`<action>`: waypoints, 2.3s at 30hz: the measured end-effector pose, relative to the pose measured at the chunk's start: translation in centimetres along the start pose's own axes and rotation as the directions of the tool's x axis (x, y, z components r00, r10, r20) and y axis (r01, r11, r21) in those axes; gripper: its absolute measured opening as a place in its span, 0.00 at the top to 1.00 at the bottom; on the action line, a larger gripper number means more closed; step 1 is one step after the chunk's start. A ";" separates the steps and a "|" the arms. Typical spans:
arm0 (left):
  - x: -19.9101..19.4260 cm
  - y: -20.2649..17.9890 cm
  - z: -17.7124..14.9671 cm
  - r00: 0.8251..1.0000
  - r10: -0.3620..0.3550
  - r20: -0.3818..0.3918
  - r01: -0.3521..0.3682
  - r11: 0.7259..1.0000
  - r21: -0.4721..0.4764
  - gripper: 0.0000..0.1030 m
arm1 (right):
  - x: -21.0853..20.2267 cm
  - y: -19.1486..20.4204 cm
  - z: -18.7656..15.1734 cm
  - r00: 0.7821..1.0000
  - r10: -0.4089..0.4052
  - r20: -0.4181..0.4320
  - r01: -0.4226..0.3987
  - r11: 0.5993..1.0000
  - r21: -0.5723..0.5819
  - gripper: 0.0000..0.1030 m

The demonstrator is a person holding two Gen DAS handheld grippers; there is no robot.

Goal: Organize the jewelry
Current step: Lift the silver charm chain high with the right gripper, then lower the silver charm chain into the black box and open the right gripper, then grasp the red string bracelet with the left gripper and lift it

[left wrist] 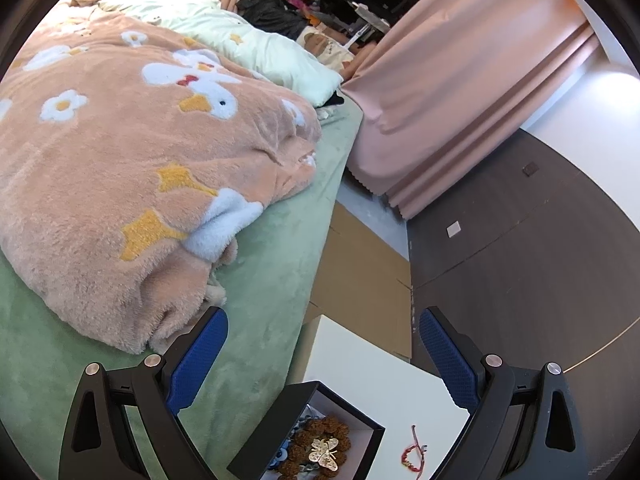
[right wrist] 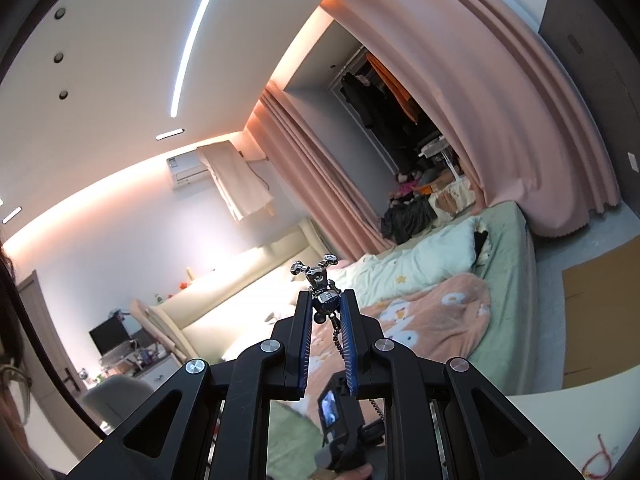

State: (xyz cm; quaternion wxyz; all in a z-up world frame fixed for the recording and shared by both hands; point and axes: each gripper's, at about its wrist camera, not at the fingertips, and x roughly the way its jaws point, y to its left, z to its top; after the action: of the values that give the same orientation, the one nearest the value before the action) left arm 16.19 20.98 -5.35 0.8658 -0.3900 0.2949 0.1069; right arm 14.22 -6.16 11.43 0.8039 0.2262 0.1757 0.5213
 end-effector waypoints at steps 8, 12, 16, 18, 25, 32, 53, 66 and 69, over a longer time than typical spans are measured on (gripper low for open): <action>-1.1 0.1 -0.2 1.000 -0.007 0.011 0.007 1.000 -0.008 0.06 | 2.9 -0.8 -2.9 0.986 -0.073 -0.150 0.076 0.997 0.016 0.85; -1.4 0.1 -0.4 1.000 -0.009 0.009 0.009 1.000 -0.009 0.06 | 3.4 -0.7 -3.9 0.978 -0.088 -0.188 0.088 0.996 -0.008 0.85; -1.9 0.3 -0.5 1.000 -0.008 0.017 0.008 1.000 -0.011 0.06 | 4.0 -1.5 -4.9 0.966 -0.117 -0.232 0.117 0.993 -0.013 0.85; -2.2 0.5 -0.5 1.000 -0.007 0.025 0.007 1.000 -0.018 0.06 | 4.4 -2.3 -5.8 0.956 -0.137 -0.261 0.139 0.990 -0.010 0.85; -2.9 1.2 -0.5 0.999 -0.002 0.039 0.003 0.999 -0.035 0.06 | 5.9 -6.0 -10.2 0.893 -0.198 -0.404 0.221 0.975 0.011 0.85; -3.1 1.1 -0.9 0.999 -0.003 0.033 0.004 1.000 -0.026 0.06 | 7.1 -10.4 -15.4 0.798 -0.255 -0.545 0.318 0.948 0.023 0.85; -3.0 0.1 -2.4 1.000 -0.002 -0.004 0.002 1.000 0.029 0.06 | 3.4 -13.3 -14.8 0.717 -0.371 -0.591 0.462 0.887 0.003 0.54; -1.1 -4.5 -6.2 0.997 -0.004 -0.080 0.018 0.985 0.170 0.06 | -3.6 -18.9 -11.6 0.642 -0.505 -0.577 0.636 0.771 0.033 0.53; -0.3 -5.9 -7.6 0.995 0.003 -0.105 0.021 0.975 0.220 0.06 | -5.0 -19.6 -11.2 0.645 -0.508 -0.571 0.641 0.766 0.042 0.50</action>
State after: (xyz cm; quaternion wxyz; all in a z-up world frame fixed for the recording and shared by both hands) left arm 15.21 11.39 -5.51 0.8876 -0.2978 0.3479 0.0491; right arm 21.29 -15.70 -8.37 0.8134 0.1015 0.5142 0.2523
